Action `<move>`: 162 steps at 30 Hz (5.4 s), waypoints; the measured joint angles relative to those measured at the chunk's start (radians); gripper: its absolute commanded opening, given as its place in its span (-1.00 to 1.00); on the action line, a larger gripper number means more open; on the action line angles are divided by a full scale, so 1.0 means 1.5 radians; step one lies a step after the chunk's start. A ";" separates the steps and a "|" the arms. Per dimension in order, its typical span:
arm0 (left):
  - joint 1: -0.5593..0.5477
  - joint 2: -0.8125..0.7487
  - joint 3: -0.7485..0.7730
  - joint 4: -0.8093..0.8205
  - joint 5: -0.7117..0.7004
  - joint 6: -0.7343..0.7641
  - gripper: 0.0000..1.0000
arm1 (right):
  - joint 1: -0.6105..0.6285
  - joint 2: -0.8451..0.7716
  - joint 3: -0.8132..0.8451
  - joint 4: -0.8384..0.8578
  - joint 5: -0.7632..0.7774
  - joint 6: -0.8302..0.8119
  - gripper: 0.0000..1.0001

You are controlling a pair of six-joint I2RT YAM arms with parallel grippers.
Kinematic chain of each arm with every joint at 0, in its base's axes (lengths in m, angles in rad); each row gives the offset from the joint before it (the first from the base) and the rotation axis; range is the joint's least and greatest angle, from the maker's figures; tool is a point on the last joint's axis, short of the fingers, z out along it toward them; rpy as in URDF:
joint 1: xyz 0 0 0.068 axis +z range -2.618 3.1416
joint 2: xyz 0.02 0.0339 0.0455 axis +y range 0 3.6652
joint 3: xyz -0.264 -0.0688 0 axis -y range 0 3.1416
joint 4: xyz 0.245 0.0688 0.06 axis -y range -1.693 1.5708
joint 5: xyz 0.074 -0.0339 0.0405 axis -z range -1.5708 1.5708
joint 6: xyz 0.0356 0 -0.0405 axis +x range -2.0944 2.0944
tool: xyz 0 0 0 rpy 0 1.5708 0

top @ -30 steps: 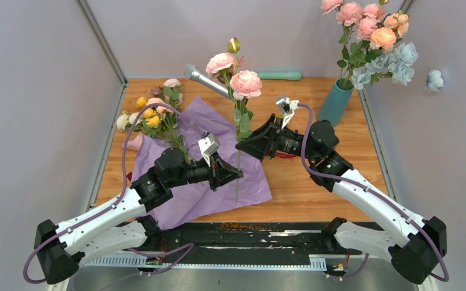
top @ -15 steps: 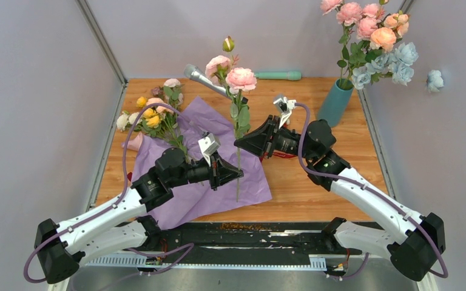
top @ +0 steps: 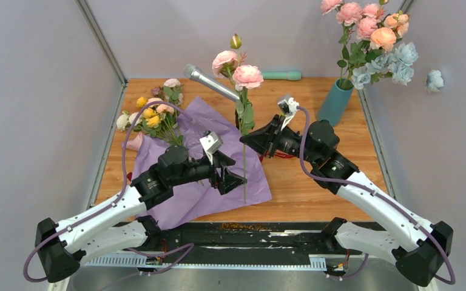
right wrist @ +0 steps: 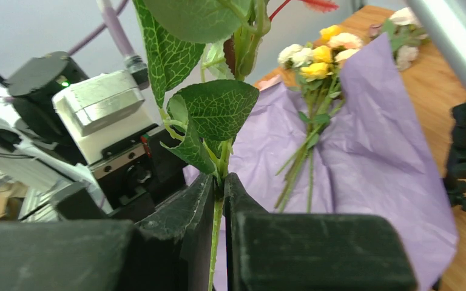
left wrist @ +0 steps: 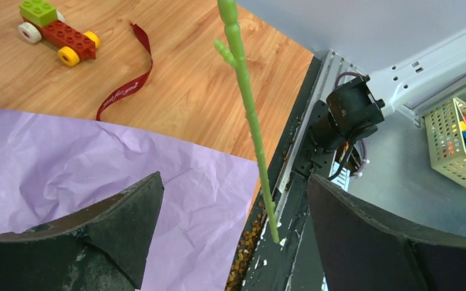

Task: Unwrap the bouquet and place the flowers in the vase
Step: Pick up the fake flower from the wrapping paper, then insert the fake flower into the vase, then pick up the fake flower from the wrapping paper.

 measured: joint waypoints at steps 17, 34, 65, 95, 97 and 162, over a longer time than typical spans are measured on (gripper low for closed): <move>0.274 -0.003 0.145 -0.213 -0.030 0.089 1.00 | -0.004 0.112 0.266 -0.305 0.622 -0.257 -1.00; 0.314 -0.065 0.103 -0.270 -0.243 0.157 1.00 | -0.293 0.274 0.345 0.041 0.678 -0.504 -1.00; 0.314 -0.045 0.102 -0.278 -0.246 0.164 1.00 | -0.438 0.415 0.408 0.227 0.568 -0.579 -1.00; 0.314 -0.050 0.102 -0.278 -0.243 0.164 1.00 | -0.462 0.456 0.263 0.244 0.563 -0.507 -1.00; 0.314 -0.052 0.102 -0.278 -0.240 0.164 1.00 | -0.462 0.459 0.255 0.244 0.565 -0.505 -1.00; 0.332 -0.060 0.089 -0.294 -0.374 0.156 1.00 | -0.462 0.033 -0.151 0.130 0.449 -0.203 0.40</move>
